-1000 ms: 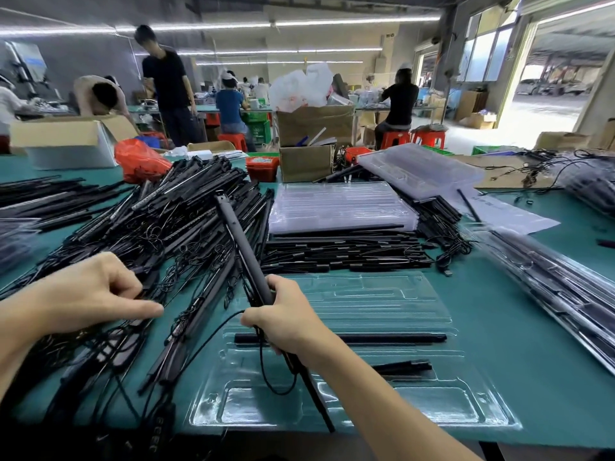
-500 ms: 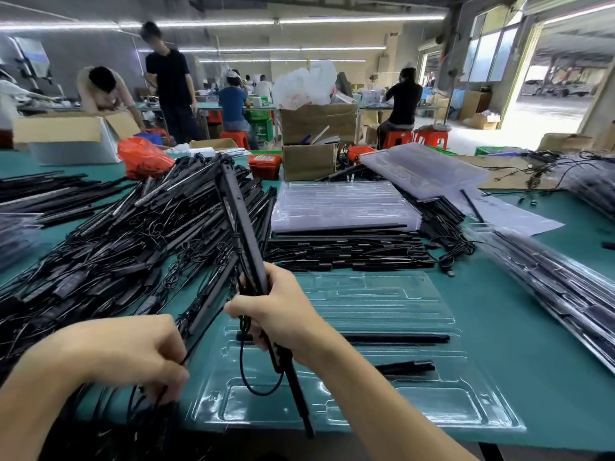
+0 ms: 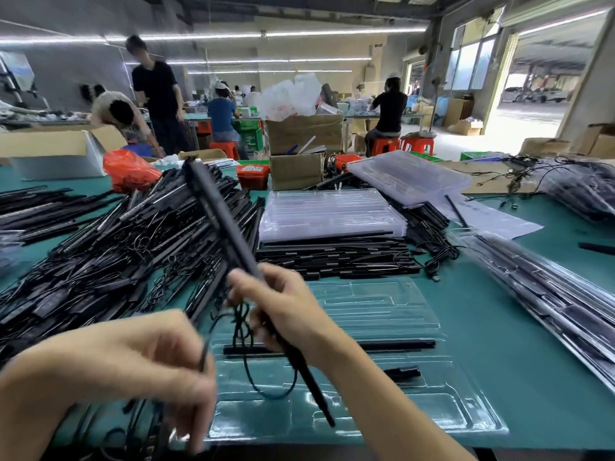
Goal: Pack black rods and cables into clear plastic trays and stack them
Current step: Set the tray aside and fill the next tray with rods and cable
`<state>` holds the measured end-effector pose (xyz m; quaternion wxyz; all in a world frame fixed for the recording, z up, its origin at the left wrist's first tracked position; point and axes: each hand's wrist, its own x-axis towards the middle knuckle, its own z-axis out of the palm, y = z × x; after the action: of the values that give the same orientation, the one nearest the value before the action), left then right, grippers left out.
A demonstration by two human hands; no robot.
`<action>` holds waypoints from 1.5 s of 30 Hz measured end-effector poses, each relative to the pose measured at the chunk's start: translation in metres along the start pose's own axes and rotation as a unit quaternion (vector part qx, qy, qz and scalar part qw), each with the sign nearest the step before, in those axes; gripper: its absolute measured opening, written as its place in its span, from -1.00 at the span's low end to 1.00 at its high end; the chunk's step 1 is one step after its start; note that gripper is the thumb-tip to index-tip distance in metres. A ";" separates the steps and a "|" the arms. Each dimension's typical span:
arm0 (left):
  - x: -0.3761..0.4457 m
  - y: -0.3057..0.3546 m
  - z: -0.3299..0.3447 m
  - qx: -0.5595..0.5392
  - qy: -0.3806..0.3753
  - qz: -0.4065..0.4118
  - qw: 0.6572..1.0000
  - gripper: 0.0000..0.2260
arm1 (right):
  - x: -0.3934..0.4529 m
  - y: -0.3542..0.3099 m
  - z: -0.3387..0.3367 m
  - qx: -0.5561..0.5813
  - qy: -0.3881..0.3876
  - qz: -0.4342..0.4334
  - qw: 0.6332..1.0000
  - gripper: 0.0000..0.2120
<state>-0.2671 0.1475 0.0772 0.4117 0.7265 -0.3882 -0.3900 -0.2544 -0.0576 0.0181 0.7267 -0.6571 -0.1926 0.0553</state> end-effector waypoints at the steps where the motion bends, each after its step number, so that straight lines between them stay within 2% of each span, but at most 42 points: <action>1: 0.008 0.002 0.002 0.006 0.035 0.036 0.999 -0.76 | 0.004 -0.004 -0.003 0.027 0.045 -0.012 0.999 -0.70; 4: 0.039 0.016 0.011 -0.073 0.138 0.123 0.980 -0.73 | 0.014 -0.021 -0.017 0.098 0.142 -0.008 0.985 -0.71; 7: 0.071 0.029 0.016 -0.173 0.199 0.186 0.946 -0.72 | 0.015 -0.035 -0.034 0.097 0.161 0.020 0.982 -0.63; 9: 0.093 0.038 0.018 -0.151 0.267 0.159 0.938 -0.72 | 0.012 -0.040 -0.043 0.100 0.154 0.034 0.982 -0.60; 12: 0.113 0.049 0.015 -0.123 0.283 0.095 0.946 -0.68 | 0.008 -0.047 -0.059 0.107 0.159 0.042 0.980 -0.66; 14: 0.118 0.054 0.010 -0.065 0.309 0.057 0.947 -0.59 | 0.007 -0.050 -0.066 0.097 0.171 0.045 0.979 -0.67; 15: 0.121 0.056 0.007 -0.007 0.346 0.036 0.938 -0.53 | 0.008 -0.050 -0.067 0.089 0.171 0.046 0.980 -0.64; 16: 0.125 0.058 0.006 0.070 0.393 0.018 0.917 -0.46 | 0.010 -0.050 -0.067 0.081 0.167 0.044 0.982 -0.64; 19: 0.135 0.063 0.001 0.297 0.513 -0.018 0.806 -0.37 | 0.011 -0.048 -0.065 0.087 0.169 0.049 0.981 -0.64; 20: 0.137 0.064 0.000 0.321 0.519 -0.015 0.792 -0.38 | 0.010 -0.047 -0.065 0.104 0.170 0.047 0.979 -0.63; 21: 0.139 0.063 -0.001 0.321 0.510 -0.004 0.798 -0.38 | 0.010 -0.046 -0.064 0.125 0.165 0.044 0.977 -0.62; 24: 0.139 0.063 -0.007 0.263 0.445 0.053 0.854 -0.44 | 0.003 -0.041 -0.061 0.161 0.126 0.047 0.978 -0.61; 27: 0.135 0.069 -0.010 0.250 0.334 0.028 0.908 -0.46 | -0.005 -0.036 -0.060 0.144 0.076 0.067 0.984 -0.56; 29: 0.129 0.075 -0.010 0.239 0.274 0.006 0.932 -0.50 | -0.009 -0.036 -0.062 0.115 0.071 0.083 0.987 -0.51; 31: 0.123 0.080 -0.007 0.225 0.264 0.026 0.938 -0.61 | -0.012 -0.035 -0.066 0.098 0.082 0.088 0.988 -0.58; 33: 0.120 0.083 -0.004 0.235 0.333 0.093 0.909 -0.68 | -0.014 -0.036 -0.068 0.134 0.092 0.097 0.982 -0.69; 34: 0.121 0.083 -0.004 0.246 0.397 0.136 0.874 -0.68 | -0.015 -0.037 -0.069 0.160 0.081 0.101 0.979 -0.70; 36: 0.126 0.081 -0.010 0.252 0.559 0.192 0.766 -0.69 | -0.016 -0.039 -0.070 0.198 0.045 0.098 0.974 -0.71; 37: 0.129 0.079 -0.015 0.244 0.626 0.191 0.716 -0.73 | -0.017 -0.040 -0.071 0.209 0.021 0.093 0.973 -0.72; 38: 0.131 0.077 -0.021 0.222 0.666 0.173 0.691 -0.78 | -0.018 -0.041 -0.071 0.214 -0.005 0.090 0.973 -0.72; 39: 0.134 0.074 -0.028 0.187 0.680 0.139 0.696 -0.74 | -0.018 -0.042 -0.070 0.214 -0.034 0.090 0.972 -0.72; 41: 0.141 0.068 -0.042 0.070 0.651 0.079 0.752 -0.55 | -0.019 -0.043 -0.068 0.216 -0.085 0.096 0.968 -0.71; 42: 0.144 0.065 -0.047 0.008 0.637 0.068 0.768 -0.52 | -0.019 -0.043 -0.069 0.214 -0.100 0.101 0.966 -0.70; 45: 0.146 0.059 -0.063 -0.134 0.630 0.117 0.756 -0.60 | -0.022 -0.045 -0.072 0.164 -0.143 0.107 0.970 -0.69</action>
<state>-0.1683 0.0150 0.1169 0.6991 0.6939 -0.0670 0.1589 -0.2568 -0.1375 0.0530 0.7792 -0.5310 -0.2118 0.2568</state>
